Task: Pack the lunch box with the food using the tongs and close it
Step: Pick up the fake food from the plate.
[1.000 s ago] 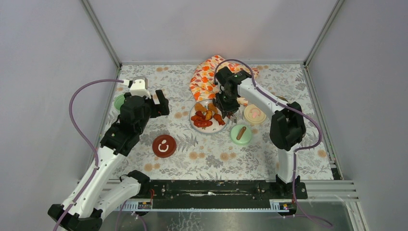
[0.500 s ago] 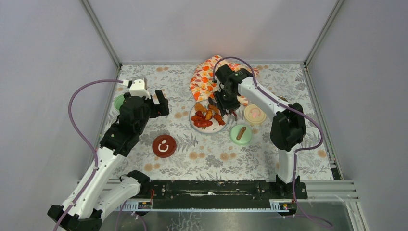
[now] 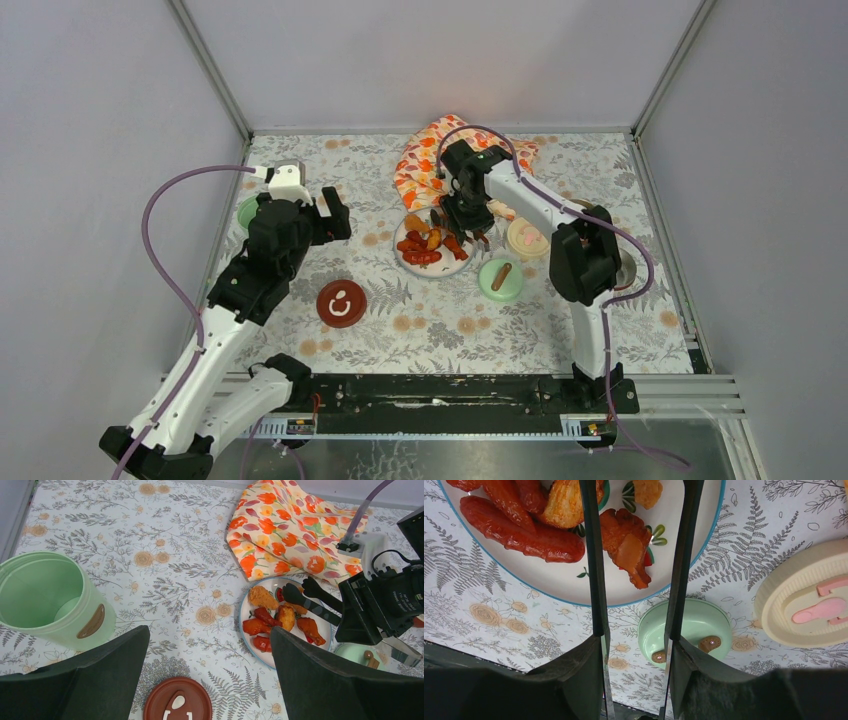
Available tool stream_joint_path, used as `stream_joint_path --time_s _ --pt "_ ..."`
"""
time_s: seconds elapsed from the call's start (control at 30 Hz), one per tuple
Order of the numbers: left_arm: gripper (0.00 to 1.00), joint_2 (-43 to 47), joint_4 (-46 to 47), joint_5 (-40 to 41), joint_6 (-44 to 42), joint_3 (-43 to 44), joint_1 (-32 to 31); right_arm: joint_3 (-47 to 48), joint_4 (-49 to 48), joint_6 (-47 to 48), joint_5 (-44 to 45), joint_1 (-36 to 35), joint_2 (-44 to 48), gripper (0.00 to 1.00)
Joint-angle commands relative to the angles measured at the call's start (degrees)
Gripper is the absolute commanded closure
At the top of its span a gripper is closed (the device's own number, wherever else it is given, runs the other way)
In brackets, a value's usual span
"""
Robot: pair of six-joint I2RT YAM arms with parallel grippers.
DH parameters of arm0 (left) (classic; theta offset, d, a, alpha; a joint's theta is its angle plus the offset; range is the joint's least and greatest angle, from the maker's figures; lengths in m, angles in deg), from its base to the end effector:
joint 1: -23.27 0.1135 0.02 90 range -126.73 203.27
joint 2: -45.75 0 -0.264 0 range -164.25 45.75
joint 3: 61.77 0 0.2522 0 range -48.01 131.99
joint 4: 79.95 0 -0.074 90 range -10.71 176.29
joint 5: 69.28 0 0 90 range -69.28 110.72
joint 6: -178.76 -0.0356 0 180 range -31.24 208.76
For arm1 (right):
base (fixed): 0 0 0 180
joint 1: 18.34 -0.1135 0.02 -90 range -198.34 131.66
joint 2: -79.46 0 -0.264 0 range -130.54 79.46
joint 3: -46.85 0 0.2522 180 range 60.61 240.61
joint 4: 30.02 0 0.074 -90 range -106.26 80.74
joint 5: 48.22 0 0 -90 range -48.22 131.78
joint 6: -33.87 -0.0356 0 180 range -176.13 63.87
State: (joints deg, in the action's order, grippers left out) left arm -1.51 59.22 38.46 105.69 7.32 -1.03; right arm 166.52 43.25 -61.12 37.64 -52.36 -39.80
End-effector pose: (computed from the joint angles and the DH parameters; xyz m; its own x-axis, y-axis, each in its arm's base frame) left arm 0.1658 -0.0629 0.3660 -0.3215 -0.1591 -0.9334 0.0374 0.9829 -0.1804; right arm 0.3579 0.2447 0.2410 -0.8391 -0.4617 -0.2876 -0.5046 0.8582 0.0944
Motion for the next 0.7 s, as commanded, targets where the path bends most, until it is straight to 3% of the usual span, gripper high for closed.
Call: stream_joint_path --time_s 0.0,0.33,0.57,0.67 --pt "0.02 0.8 3.0 -0.4 -0.1 -0.5 0.6 0.9 0.6 1.4 -1.2 -0.4 0.2 0.50" --pt "0.02 0.7 3.0 0.2 -0.1 -0.6 0.6 1.7 1.0 1.5 -3.0 -0.4 -1.8 0.54" --pt "0.02 0.9 3.0 0.0 -0.2 -0.6 0.6 1.3 1.1 0.8 -1.9 -0.4 1.8 0.77" --pt "0.02 1.4 3.0 0.2 -0.2 -0.9 0.5 1.4 1.1 0.2 -1.6 -0.4 4.0 0.81"
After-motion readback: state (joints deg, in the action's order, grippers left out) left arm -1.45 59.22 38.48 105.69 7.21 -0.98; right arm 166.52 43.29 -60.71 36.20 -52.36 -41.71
